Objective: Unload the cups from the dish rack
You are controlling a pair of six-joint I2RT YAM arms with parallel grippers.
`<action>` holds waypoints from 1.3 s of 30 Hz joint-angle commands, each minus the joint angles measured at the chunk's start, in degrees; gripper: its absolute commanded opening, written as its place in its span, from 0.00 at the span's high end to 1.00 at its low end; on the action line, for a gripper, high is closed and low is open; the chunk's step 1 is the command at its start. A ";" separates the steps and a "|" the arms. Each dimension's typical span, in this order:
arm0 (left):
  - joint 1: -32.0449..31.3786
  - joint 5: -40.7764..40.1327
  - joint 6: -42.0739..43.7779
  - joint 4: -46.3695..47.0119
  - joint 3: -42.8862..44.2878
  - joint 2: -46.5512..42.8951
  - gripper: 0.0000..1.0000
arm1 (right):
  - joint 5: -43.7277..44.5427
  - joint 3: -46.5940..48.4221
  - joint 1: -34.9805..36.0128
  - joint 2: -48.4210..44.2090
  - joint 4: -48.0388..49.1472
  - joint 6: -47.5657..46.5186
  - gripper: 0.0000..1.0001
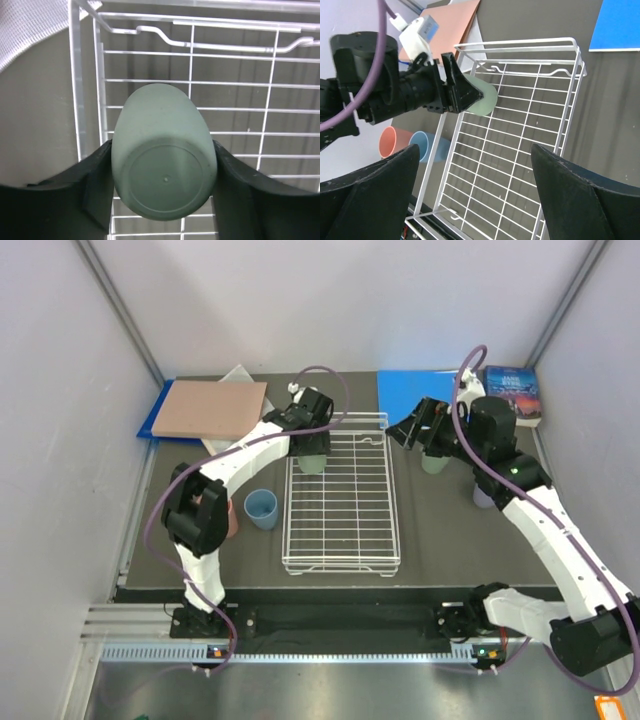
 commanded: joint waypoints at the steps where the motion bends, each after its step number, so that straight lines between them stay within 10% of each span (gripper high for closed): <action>1: -0.20 -2.94 -0.20 -1.31 2.41 -0.88 0.90 | -0.08 -0.80 0.61 0.19 1.37 -0.13 0.09; 11: -1.70 2.09 0.06 -3.87 6.98 -11.59 1.00 | 8.25 -1.24 0.69 -1.39 0.40 3.46 0.10; 18: 4.52 38.64 -21.70 39.68 -22.53 -31.72 1.00 | 1.98 -8.71 0.78 -7.55 12.43 8.22 0.16; 25: 5.07 50.65 -47.37 82.14 -38.11 -30.42 1.00 | -2.97 -14.07 2.45 -12.47 21.84 11.56 0.45; 39: 3.40 50.31 -47.66 81.40 -37.85 -28.93 1.00 | -2.89 -12.23 10.36 -9.92 24.74 12.97 0.43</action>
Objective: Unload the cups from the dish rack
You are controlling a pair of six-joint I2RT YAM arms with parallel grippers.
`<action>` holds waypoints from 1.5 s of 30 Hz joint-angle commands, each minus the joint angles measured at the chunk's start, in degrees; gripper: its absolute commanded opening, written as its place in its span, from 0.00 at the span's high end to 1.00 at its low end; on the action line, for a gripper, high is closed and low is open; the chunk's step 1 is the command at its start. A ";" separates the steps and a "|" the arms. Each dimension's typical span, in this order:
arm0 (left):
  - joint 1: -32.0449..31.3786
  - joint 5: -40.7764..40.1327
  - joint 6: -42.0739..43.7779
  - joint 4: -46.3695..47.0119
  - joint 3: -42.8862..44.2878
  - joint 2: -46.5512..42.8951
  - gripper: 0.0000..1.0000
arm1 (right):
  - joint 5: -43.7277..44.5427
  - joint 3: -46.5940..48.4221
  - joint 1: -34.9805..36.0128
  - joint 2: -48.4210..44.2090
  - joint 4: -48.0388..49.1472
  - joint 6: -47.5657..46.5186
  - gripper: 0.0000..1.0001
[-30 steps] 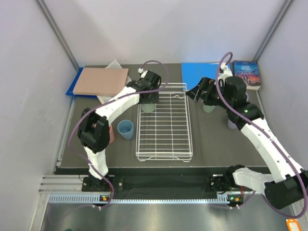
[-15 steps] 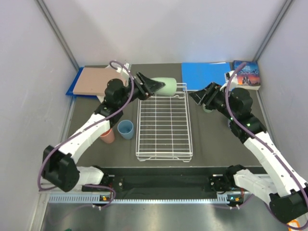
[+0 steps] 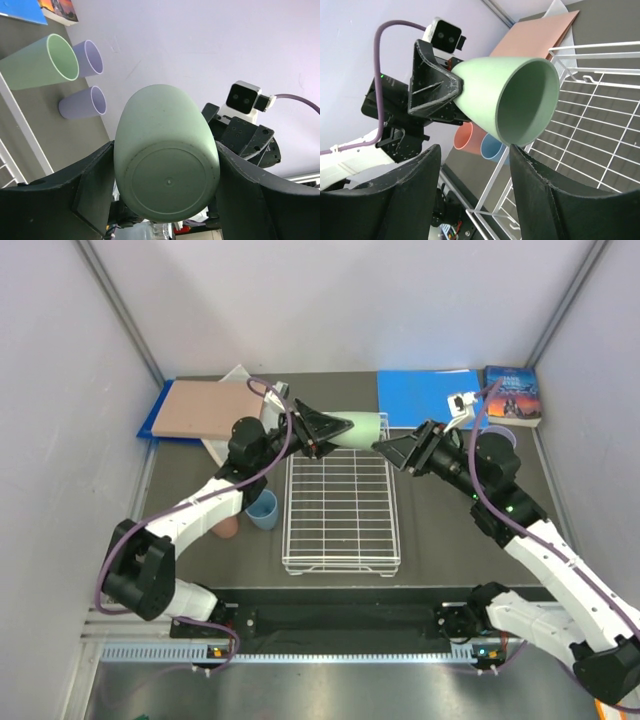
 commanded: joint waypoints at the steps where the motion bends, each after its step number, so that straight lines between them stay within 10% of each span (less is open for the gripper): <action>1: -1.39 1.35 -1.24 6.30 1.47 -1.17 1.00 | -0.22 1.71 1.53 1.72 4.57 0.25 0.43; 9: -3.94 2.22 -1.33 6.65 2.09 0.24 1.00 | -1.90 3.65 2.24 8.32 7.12 -0.36 0.48; 13: -4.29 2.23 3.14 -2.54 4.80 0.15 0.99 | 1.26 4.79 2.24 8.68 2.92 -1.50 0.75; 16: -4.03 -1.70 11.13 -15.96 8.41 -1.95 0.69 | 8.18 5.31 2.15 6.14 -3.93 -2.65 1.00; 19: -3.94 -7.24 18.61 -24.35 12.71 -2.92 0.27 | 13.98 6.72 2.24 2.53 -11.14 -4.14 1.00; 22: -3.59 -14.09 21.70 -34.20 16.84 -2.31 0.15 | 20.92 9.61 2.24 -0.20 -18.78 -5.64 1.00; 31: -3.68 -25.28 21.09 -48.98 19.49 -1.08 0.17 | 37.90 31.24 2.24 15.52 -59.63 1.47 1.00; 45: -3.94 -31.78 23.81 -61.20 19.93 -3.45 0.23 | 36.69 13.84 1.28 21.23 -57.31 11.42 1.00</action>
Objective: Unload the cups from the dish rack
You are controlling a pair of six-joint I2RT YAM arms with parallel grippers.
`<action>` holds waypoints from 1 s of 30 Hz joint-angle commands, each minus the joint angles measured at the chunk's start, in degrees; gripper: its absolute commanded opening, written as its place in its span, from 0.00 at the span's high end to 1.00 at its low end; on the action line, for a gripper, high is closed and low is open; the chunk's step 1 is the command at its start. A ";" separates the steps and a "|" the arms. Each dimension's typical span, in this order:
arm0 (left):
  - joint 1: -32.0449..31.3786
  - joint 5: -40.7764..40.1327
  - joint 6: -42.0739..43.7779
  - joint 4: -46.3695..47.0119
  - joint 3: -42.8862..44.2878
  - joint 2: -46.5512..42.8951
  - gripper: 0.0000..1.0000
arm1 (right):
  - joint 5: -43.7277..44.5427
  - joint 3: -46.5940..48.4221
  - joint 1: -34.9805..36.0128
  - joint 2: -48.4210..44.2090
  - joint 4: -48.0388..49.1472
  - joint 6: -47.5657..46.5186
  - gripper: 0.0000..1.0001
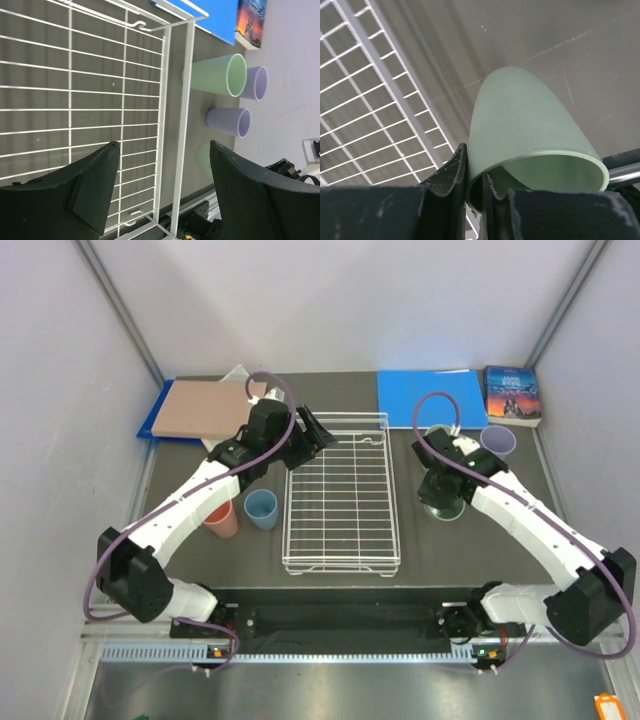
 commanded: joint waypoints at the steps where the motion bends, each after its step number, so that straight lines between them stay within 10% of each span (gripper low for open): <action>1: -0.20 -3.85 1.82 -3.61 1.09 -3.34 0.23 | 0.89 -0.43 -1.24 3.25 3.31 1.21 1.00; 30: -0.20 -8.60 5.07 -11.18 4.34 -1.68 0.17 | -5.00 4.49 -11.79 24.18 10.96 -6.53 0.96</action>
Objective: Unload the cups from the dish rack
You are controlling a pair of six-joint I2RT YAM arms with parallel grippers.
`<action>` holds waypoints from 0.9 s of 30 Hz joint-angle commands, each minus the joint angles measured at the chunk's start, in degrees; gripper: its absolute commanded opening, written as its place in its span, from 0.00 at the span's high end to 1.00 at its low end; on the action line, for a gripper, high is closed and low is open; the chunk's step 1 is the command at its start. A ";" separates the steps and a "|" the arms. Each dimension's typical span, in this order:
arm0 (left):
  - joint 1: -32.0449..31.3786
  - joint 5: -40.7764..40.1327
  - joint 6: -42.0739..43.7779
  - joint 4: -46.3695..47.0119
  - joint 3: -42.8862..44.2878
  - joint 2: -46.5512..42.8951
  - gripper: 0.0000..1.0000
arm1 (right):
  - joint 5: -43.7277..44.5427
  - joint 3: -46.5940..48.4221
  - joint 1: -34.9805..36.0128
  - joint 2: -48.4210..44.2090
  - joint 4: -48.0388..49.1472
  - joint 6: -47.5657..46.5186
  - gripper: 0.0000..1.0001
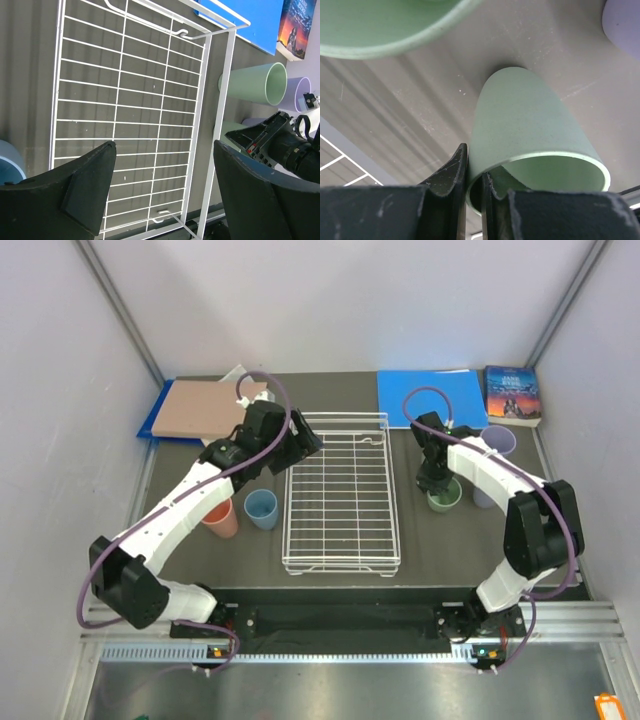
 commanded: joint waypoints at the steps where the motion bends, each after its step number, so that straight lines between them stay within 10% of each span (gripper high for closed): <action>1: -0.09 0.18 0.96 -0.03 2.39 0.88 0.17 | -2.90 2.04 -0.25 1.49 1.73 -1.07 0.96; 27: -0.18 0.54 1.75 0.33 3.01 0.97 0.16 | -3.17 6.35 -0.34 -10.02 -3.27 -2.12 0.71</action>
